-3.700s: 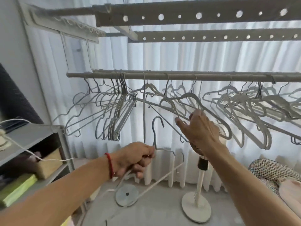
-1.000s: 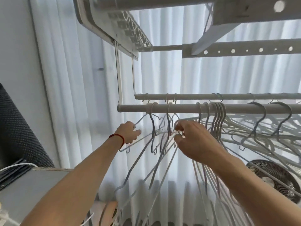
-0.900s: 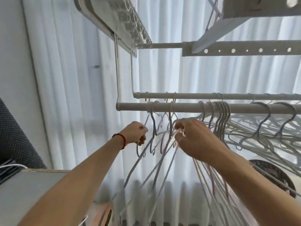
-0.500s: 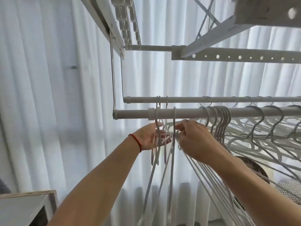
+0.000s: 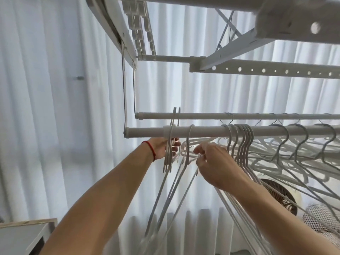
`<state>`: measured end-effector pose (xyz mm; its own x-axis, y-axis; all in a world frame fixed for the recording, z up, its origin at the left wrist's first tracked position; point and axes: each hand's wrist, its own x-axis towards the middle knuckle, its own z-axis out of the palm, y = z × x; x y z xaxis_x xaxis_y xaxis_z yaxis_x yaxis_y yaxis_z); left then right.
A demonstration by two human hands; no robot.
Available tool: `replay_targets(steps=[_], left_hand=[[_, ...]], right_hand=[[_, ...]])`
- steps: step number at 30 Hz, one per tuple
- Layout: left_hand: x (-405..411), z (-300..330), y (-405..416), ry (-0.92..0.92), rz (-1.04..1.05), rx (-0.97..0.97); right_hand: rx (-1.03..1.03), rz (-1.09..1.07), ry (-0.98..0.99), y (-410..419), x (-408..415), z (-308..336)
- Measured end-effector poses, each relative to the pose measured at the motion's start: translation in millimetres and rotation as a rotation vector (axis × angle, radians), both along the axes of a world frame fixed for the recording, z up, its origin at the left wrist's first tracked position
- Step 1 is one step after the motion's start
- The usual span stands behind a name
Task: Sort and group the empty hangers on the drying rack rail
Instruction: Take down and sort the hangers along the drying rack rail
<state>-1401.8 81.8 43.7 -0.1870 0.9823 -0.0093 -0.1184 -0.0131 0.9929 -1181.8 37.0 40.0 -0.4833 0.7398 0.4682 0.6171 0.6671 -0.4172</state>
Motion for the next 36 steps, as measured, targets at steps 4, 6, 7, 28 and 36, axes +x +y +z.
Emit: replay_targets(steps=[4, 6, 7, 28, 36], left_hand=[[-15, 18, 5, -0.033, 0.043, -0.006], [-21, 19, 7, -0.066, 0.009, -0.067], [-24, 16, 7, -0.082, 0.0, -0.109], [16, -109, -264, -0.159, 0.219, -0.175], [119, -113, -351, -0.015, 0.59, -0.001]], right_hand=[[0.001, 0.006, -0.009, 0, 2, -2], [-0.011, 0.002, -0.021, -2, 2, -3], [-0.011, 0.001, -0.027, -2, 2, -4], [0.329, 0.267, 0.153, -74, 27, 19], [-0.2, 0.701, 0.114, -188, 35, -26]])
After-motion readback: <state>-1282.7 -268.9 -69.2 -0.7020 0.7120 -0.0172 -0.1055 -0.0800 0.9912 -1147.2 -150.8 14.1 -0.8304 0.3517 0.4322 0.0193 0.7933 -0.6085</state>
